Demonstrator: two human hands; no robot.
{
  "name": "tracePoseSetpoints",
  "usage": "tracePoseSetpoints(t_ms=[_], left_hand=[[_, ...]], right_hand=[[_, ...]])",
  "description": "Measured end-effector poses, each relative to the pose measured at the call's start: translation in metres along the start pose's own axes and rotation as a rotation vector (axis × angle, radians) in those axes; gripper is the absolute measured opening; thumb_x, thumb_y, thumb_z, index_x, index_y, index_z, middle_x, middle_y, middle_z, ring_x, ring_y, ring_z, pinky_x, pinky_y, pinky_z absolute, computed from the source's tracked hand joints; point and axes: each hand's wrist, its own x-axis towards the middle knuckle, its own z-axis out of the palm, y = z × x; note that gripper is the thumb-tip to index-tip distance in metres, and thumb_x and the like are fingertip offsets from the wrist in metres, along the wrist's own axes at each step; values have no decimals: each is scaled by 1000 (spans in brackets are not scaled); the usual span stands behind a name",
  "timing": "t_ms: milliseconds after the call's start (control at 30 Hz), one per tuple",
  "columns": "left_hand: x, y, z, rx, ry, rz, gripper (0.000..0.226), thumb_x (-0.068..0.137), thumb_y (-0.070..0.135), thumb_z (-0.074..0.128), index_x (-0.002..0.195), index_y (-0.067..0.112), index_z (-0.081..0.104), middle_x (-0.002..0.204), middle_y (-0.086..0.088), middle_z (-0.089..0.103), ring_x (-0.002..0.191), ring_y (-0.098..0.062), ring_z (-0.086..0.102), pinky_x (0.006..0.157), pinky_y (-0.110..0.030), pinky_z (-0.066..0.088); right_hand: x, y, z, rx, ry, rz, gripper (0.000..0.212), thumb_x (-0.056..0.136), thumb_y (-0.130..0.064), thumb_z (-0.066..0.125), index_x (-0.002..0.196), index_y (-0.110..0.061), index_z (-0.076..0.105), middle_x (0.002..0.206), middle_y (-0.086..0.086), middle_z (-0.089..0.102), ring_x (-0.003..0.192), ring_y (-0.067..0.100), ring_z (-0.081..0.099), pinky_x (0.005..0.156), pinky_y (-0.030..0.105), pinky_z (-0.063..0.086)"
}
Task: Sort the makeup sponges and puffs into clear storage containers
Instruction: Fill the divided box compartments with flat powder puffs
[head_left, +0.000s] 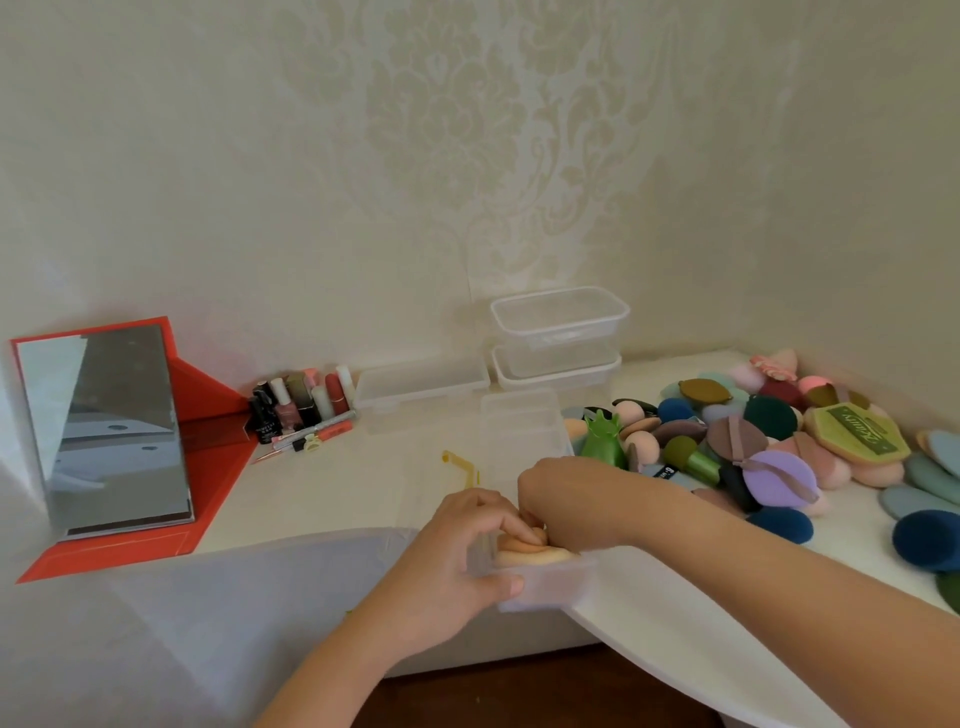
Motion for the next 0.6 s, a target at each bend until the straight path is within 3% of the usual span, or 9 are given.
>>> tracePoseSetpoints(t_ms=[167,267,333,433,500,600], left_hand=[[-7,5,7,166,54,43,31,83,24,67,98,47,51,113,27,48,114,11,40,97,-14,29],[-14,7,15,362,115,55,34,90,38,56,117,44,36,123,25,41,118,7,36,101,-14,30],[-15,5,19,442,137,62,44,92,39,51,132,34,34,132,17,38,123,0,34,105,-18,30],[-14,7,23,613,122,80,49,97,38,41,142,26,24,141,9,29,130,-4,26,110,-19,24],[-14,10,24,703,118,98,52,100,37,35,146,23,17,144,7,24,133,-6,22,109,-18,20],[-13,10,22,765,116,96,52,101,34,32,147,21,12,145,4,21,135,-9,19,109,-19,19]], right_hand=[[2,3,-4,49,-144,-36,31,87,-1,47,59,-13,41,58,2,41,52,13,36,50,26,30],[4,5,-11,52,-296,-74,12,86,2,46,84,-4,57,69,3,47,60,14,40,55,25,32],[4,5,-19,100,-405,-83,24,87,1,47,108,1,59,89,11,55,77,20,48,61,23,35],[-1,12,-29,218,-510,-102,34,92,-7,49,126,-8,55,126,10,53,106,18,47,87,24,35],[-1,14,-27,274,-470,-75,31,91,-13,54,121,-8,60,122,7,57,105,16,49,92,26,37],[0,8,-16,240,-189,3,26,86,-15,60,107,-3,69,101,18,64,78,17,47,72,28,39]])
